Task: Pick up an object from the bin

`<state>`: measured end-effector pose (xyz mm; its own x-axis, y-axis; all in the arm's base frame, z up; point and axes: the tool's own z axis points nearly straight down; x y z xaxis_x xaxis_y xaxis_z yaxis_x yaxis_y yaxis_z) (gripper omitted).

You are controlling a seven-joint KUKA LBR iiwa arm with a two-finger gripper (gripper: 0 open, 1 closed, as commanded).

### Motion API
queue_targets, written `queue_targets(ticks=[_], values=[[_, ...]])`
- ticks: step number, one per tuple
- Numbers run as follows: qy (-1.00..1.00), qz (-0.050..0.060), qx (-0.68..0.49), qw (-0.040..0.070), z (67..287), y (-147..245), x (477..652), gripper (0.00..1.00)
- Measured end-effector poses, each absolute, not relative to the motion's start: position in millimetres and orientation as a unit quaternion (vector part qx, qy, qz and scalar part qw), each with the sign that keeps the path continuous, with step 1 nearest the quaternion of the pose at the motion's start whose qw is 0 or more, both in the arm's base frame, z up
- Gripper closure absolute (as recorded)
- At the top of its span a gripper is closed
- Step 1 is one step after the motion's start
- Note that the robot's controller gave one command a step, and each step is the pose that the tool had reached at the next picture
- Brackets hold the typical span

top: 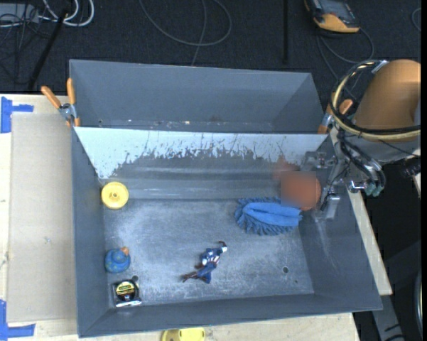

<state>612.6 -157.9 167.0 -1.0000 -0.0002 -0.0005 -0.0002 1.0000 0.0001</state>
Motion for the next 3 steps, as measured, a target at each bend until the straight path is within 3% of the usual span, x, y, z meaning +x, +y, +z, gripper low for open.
queue_targets(ticks=[1, 2, 3], values=[[0.997, 0.0, 0.076, -0.001, 72.1, -129.5, 618.1, 1.0], [0.997, 0.0, 0.075, -0.001, 72.1, -129.4, 618.1, 1.0], [0.997, 0.0, 0.073, -0.002, 134.0, -128.1, 613.0, 1.0]])
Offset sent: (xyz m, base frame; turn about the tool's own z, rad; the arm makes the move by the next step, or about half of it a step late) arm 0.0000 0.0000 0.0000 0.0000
